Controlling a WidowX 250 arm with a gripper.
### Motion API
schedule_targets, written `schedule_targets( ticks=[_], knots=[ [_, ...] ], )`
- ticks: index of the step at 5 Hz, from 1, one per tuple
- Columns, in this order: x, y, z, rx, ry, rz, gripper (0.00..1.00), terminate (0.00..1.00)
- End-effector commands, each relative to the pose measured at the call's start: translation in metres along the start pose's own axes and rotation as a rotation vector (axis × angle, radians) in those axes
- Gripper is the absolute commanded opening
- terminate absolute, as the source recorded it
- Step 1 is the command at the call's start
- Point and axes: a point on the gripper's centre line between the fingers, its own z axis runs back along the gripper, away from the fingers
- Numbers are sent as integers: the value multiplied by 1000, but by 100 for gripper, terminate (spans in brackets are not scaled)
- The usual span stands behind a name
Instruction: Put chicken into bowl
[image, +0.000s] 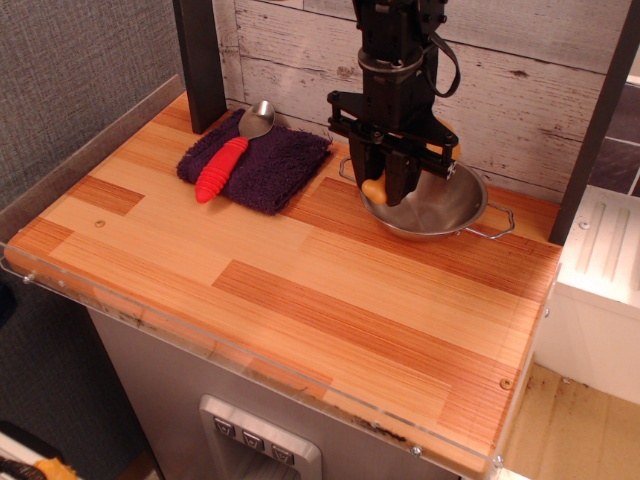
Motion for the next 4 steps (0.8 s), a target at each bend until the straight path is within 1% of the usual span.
schedule_targets(
  ticks=[1, 2, 3, 4],
  knots=[
    [2, -10, 16, 7, -33, -31, 100, 0],
    [-2, -2, 20, -8, -32, -20, 100, 0],
    [-10, 8, 32, -13, -33, -2, 100, 0],
    [-45, 40, 53, 7, -74, 103, 100, 0]
  ],
)
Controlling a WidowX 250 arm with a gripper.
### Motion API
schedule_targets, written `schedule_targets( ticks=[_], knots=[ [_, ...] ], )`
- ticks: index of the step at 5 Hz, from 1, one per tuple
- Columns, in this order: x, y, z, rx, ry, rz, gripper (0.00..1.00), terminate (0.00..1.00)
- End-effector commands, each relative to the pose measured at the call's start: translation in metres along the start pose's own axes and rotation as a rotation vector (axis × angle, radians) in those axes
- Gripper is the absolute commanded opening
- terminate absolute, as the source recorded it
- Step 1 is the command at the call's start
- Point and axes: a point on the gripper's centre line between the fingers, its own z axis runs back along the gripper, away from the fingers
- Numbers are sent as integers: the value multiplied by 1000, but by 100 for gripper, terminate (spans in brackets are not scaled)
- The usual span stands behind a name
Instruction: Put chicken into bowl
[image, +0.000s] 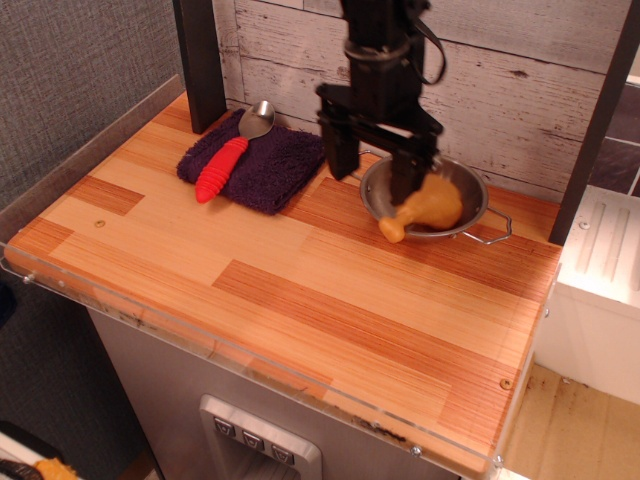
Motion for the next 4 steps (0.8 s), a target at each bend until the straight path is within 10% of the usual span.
schedule_targets(
  ticks=[1, 4],
  knots=[
    [-74, 50, 48, 85, -89, 174, 100, 0],
    [-85, 56, 43, 43, -92, 108, 100, 0]
  ],
)
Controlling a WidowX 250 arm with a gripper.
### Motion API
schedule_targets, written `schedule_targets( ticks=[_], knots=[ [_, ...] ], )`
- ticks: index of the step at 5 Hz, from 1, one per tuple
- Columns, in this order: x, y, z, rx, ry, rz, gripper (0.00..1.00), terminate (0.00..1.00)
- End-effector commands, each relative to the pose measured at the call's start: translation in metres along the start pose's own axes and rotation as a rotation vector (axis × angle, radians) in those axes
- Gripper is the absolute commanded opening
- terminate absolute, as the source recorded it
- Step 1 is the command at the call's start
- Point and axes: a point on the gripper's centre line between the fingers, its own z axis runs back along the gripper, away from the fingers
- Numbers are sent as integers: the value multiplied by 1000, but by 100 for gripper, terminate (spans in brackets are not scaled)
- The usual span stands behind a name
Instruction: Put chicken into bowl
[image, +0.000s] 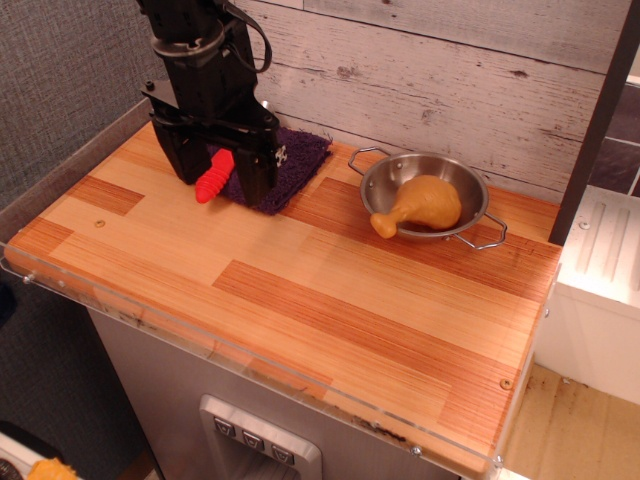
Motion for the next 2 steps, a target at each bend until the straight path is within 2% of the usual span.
schedule_targets(
  ticks=[1, 2],
  knots=[
    [-2, -2, 12, 6, -25, -34, 100, 0],
    [-2, -2, 12, 6, -25, -34, 100, 100]
  ],
)
